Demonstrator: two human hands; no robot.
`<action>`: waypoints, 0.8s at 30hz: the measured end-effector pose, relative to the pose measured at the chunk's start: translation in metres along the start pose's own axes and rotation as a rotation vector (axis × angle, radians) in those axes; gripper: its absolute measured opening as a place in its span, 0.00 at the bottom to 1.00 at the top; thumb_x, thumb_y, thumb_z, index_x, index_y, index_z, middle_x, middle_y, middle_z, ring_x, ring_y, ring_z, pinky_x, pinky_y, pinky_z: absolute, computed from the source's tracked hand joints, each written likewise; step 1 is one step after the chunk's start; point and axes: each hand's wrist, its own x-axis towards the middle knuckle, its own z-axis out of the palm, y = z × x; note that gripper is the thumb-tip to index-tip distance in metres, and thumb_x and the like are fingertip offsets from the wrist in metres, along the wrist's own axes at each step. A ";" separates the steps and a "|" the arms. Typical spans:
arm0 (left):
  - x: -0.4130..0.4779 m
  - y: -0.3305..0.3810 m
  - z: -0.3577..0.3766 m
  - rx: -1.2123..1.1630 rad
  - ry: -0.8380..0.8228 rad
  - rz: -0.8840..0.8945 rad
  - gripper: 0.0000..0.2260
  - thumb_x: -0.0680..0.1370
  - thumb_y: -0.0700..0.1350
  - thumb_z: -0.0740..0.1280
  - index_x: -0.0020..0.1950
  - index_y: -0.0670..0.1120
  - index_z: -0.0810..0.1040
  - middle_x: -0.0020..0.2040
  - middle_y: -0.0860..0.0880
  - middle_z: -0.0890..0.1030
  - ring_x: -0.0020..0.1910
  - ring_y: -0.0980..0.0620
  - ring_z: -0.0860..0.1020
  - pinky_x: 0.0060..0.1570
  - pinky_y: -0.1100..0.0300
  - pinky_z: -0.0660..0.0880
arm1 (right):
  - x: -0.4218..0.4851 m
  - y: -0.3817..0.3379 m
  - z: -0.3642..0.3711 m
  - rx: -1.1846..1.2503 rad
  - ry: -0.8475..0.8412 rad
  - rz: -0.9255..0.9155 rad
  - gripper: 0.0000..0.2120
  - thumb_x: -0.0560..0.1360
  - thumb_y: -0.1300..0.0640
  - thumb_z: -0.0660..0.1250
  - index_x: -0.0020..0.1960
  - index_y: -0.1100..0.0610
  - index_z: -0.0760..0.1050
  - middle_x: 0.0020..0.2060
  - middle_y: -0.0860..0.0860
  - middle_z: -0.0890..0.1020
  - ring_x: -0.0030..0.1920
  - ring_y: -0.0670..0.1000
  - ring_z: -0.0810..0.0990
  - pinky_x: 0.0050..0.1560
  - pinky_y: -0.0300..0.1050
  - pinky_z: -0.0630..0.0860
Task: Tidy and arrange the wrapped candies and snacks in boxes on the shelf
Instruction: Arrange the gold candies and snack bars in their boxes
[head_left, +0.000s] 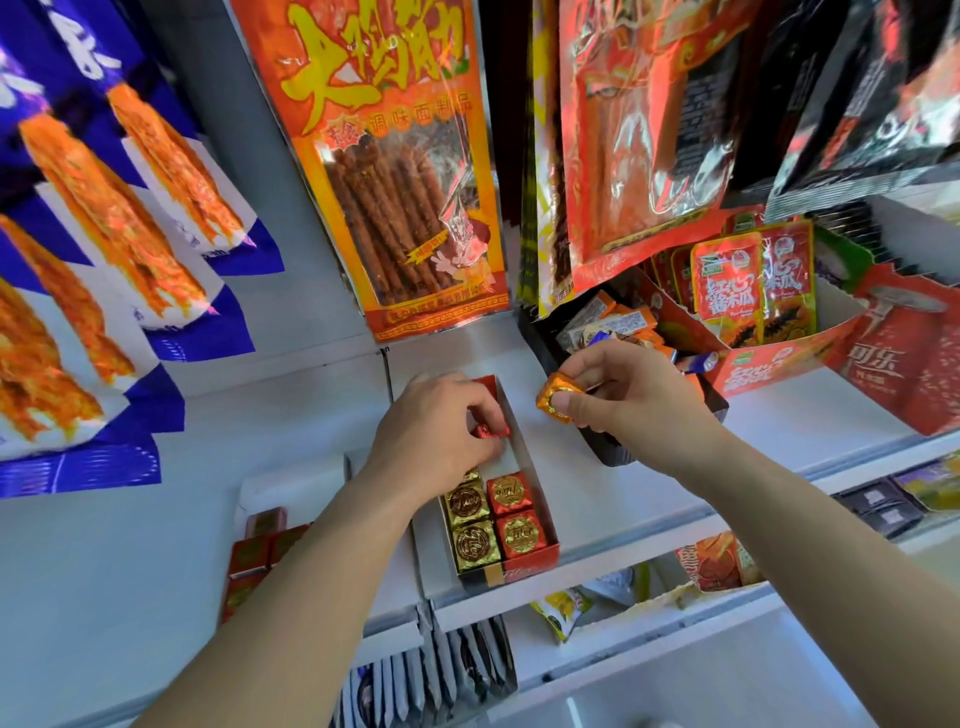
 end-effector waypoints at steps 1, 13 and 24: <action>0.001 -0.002 0.000 -0.043 -0.043 0.001 0.04 0.70 0.52 0.76 0.40 0.57 0.83 0.44 0.60 0.79 0.49 0.56 0.75 0.49 0.49 0.76 | 0.000 0.000 0.001 -0.007 -0.002 -0.005 0.09 0.72 0.53 0.76 0.50 0.51 0.80 0.43 0.50 0.84 0.40 0.49 0.83 0.43 0.41 0.80; -0.011 -0.037 -0.012 -0.265 0.105 -0.115 0.05 0.77 0.47 0.70 0.50 0.56 0.83 0.46 0.62 0.81 0.41 0.62 0.74 0.40 0.62 0.69 | 0.034 -0.022 0.033 -0.329 -0.265 -0.192 0.09 0.76 0.50 0.72 0.55 0.49 0.82 0.46 0.44 0.84 0.38 0.33 0.78 0.38 0.33 0.70; -0.023 -0.042 -0.010 -0.222 -0.017 -0.062 0.10 0.79 0.51 0.68 0.59 0.59 0.79 0.62 0.60 0.79 0.58 0.56 0.75 0.57 0.54 0.74 | 0.025 -0.018 0.049 -0.748 -0.448 -0.284 0.14 0.80 0.55 0.59 0.61 0.48 0.80 0.54 0.47 0.84 0.51 0.50 0.81 0.51 0.52 0.79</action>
